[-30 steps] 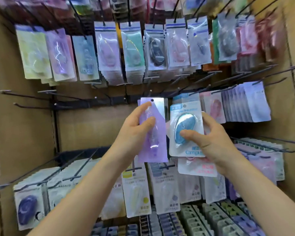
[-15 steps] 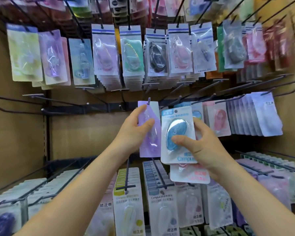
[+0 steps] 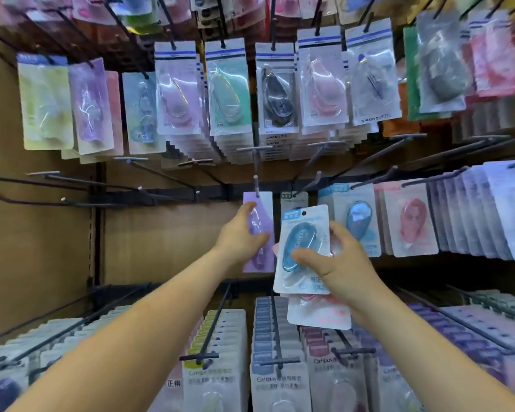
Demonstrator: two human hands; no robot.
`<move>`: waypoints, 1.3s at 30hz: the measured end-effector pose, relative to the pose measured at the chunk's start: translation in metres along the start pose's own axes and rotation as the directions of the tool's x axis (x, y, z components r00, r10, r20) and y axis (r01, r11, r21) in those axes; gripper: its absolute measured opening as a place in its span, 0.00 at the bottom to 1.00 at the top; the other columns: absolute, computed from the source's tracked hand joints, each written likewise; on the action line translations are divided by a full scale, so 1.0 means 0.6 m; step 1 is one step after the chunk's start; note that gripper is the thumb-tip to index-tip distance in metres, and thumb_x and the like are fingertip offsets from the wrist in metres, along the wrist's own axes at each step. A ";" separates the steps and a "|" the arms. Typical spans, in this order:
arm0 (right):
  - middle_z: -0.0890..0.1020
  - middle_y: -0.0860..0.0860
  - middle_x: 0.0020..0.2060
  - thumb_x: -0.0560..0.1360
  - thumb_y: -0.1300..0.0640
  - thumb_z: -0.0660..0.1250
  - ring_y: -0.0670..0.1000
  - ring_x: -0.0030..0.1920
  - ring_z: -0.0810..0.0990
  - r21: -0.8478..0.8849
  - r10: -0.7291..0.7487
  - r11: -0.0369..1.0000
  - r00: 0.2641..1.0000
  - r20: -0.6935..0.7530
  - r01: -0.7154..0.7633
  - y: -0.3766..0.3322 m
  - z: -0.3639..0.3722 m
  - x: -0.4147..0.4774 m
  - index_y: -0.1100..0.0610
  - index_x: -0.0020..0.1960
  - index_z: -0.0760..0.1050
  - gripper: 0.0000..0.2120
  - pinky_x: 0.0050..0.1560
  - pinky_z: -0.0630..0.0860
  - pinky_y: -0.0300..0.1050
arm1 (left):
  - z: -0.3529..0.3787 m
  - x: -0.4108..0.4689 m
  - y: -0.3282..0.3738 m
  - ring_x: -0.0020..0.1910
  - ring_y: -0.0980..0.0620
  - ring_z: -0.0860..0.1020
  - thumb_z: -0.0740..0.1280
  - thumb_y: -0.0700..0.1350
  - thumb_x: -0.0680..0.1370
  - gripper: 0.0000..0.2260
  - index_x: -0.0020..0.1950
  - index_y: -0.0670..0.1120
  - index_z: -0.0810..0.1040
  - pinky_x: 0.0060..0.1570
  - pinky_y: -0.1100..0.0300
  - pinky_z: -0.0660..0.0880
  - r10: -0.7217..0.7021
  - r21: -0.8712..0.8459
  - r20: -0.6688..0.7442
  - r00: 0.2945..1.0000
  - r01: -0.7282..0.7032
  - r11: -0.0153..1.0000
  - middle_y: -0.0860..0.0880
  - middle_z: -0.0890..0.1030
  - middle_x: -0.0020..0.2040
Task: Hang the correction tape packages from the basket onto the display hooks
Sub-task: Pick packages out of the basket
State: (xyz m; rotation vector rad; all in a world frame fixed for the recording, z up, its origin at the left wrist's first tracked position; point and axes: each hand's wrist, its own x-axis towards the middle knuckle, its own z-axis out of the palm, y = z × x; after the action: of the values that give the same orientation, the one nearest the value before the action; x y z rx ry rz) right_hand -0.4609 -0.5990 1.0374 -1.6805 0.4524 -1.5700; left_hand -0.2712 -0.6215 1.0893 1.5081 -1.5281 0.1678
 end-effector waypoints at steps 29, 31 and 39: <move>0.85 0.47 0.53 0.71 0.55 0.74 0.45 0.52 0.85 0.175 -0.195 0.966 0.981 0.015 0.189 -0.012 0.016 -0.032 0.52 0.62 0.72 0.22 0.45 0.82 0.39 | 0.009 -0.192 0.091 0.45 0.49 0.84 0.66 0.53 0.74 0.19 0.57 0.40 0.80 0.41 0.57 0.81 -0.014 -0.898 0.114 0.993 0.109 0.427 0.44 0.86 0.48; 0.84 0.47 0.54 0.71 0.51 0.73 0.45 0.53 0.84 0.142 -0.214 0.966 0.976 -0.040 0.217 -0.010 0.022 -0.036 0.49 0.63 0.71 0.23 0.47 0.82 0.40 | 0.018 -0.197 0.099 0.45 0.48 0.84 0.66 0.51 0.76 0.14 0.54 0.41 0.80 0.45 0.53 0.82 -0.043 -0.903 0.046 0.998 0.060 0.425 0.43 0.86 0.48; 0.77 0.41 0.64 0.75 0.64 0.72 0.41 0.58 0.81 0.211 -0.171 0.961 0.984 -0.058 0.179 -0.002 0.015 -0.061 0.38 0.77 0.52 0.43 0.55 0.81 0.44 | 0.039 -0.207 0.112 0.40 0.47 0.79 0.65 0.52 0.80 0.12 0.50 0.43 0.77 0.42 0.49 0.77 -0.187 -0.913 -0.081 0.979 0.002 0.408 0.43 0.82 0.43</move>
State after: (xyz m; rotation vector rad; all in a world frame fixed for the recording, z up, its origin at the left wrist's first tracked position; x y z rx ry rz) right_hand -0.4593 -0.5695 1.0143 -1.5581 0.1480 -1.7161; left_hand -0.3649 -0.5342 1.0263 0.6197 -1.0412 -0.5500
